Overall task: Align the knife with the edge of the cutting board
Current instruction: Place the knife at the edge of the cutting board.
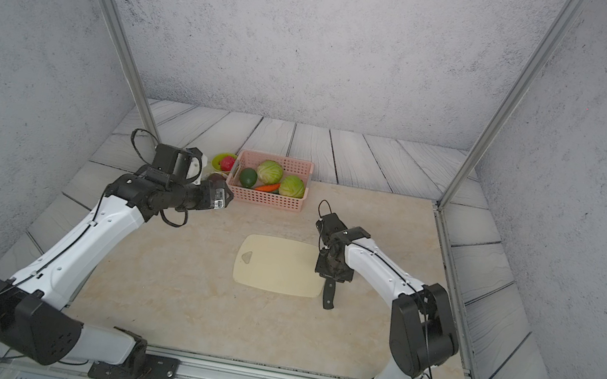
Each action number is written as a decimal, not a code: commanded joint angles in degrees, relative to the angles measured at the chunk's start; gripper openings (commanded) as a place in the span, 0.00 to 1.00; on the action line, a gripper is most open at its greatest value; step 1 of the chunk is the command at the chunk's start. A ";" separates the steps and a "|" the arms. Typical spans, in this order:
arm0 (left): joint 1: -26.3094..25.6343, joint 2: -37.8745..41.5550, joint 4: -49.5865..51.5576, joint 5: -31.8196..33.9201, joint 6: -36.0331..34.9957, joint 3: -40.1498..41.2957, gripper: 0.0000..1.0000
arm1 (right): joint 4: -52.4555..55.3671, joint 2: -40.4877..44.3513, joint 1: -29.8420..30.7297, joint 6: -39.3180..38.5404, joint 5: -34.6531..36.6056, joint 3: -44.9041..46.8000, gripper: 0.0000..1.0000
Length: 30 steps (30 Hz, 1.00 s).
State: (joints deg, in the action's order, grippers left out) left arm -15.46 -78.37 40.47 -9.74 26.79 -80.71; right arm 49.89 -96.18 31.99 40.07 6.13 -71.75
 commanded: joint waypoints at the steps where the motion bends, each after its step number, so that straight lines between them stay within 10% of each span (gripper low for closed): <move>1: 0.70 0.65 0.24 1.73 -0.95 0.37 0.98 | 1.09 -1.17 1.54 3.17 0.48 -1.10 0.00; 30: 0.79 0.21 -0.04 0.77 -0.52 0.57 0.98 | -4.33 -12.86 6.69 7.20 -4.50 -3.73 0.00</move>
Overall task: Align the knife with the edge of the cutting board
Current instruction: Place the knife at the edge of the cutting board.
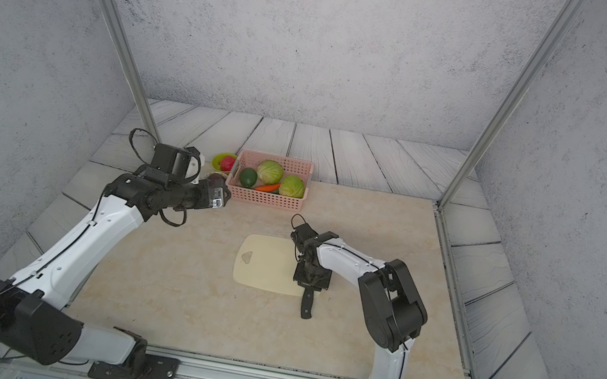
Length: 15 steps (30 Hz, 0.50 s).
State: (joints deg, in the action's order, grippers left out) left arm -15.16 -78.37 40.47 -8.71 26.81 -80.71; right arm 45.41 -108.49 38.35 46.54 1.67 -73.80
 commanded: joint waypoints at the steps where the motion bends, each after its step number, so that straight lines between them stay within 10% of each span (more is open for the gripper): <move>1: 0.48 0.20 -0.04 -0.27 -0.53 0.56 0.98 | 0.13 -0.83 0.32 0.86 -0.16 -1.65 0.00; 15: 0.73 0.19 -0.16 -1.13 -0.31 0.57 0.98 | -0.10 -2.09 1.88 2.48 -0.47 -1.04 0.00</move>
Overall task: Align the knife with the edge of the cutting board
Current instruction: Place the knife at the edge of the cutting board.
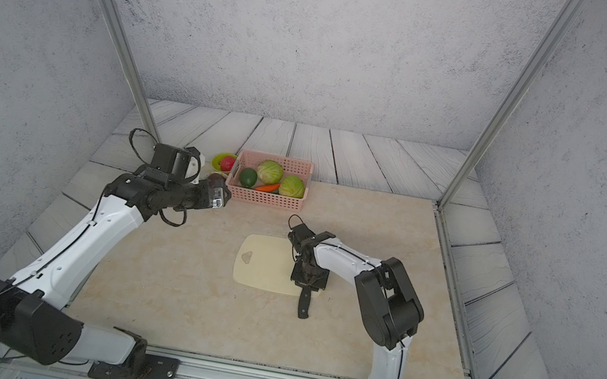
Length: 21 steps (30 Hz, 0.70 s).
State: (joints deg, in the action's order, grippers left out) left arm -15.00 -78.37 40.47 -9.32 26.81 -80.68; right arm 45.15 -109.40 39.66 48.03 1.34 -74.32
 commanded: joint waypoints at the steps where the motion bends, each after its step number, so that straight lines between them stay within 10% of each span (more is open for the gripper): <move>1: 0.58 0.21 -0.21 -0.54 -0.27 0.57 0.98 | 0.33 -1.18 0.67 1.14 -0.04 -0.51 0.02; 21: 0.72 0.15 -0.26 -0.70 -0.26 0.54 0.98 | 1.21 -0.26 1.44 0.99 0.15 -0.60 0.44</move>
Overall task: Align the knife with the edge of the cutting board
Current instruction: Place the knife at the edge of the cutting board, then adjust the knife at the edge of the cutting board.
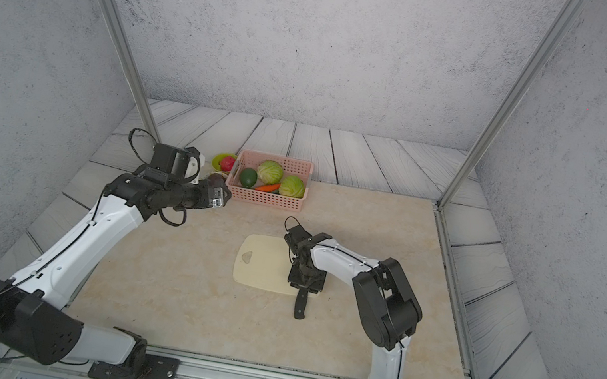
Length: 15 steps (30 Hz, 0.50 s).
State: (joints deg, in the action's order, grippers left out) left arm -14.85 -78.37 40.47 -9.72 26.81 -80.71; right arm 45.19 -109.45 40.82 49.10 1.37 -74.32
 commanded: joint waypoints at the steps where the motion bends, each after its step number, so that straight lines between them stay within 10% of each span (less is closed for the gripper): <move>1: 0.53 0.21 -0.22 -0.30 -0.37 0.55 0.98 | 1.21 -0.03 0.28 -0.14 0.08 -0.51 0.46; 15: 0.72 -0.03 -0.22 -0.68 -0.37 0.63 0.98 | 1.39 4.31 1.72 -1.20 0.54 2.66 0.74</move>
State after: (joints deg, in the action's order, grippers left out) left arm -14.72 -78.37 40.47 -9.96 26.83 -80.71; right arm 45.41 -107.24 41.67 48.25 1.41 -72.64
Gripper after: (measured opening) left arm 0.984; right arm 0.739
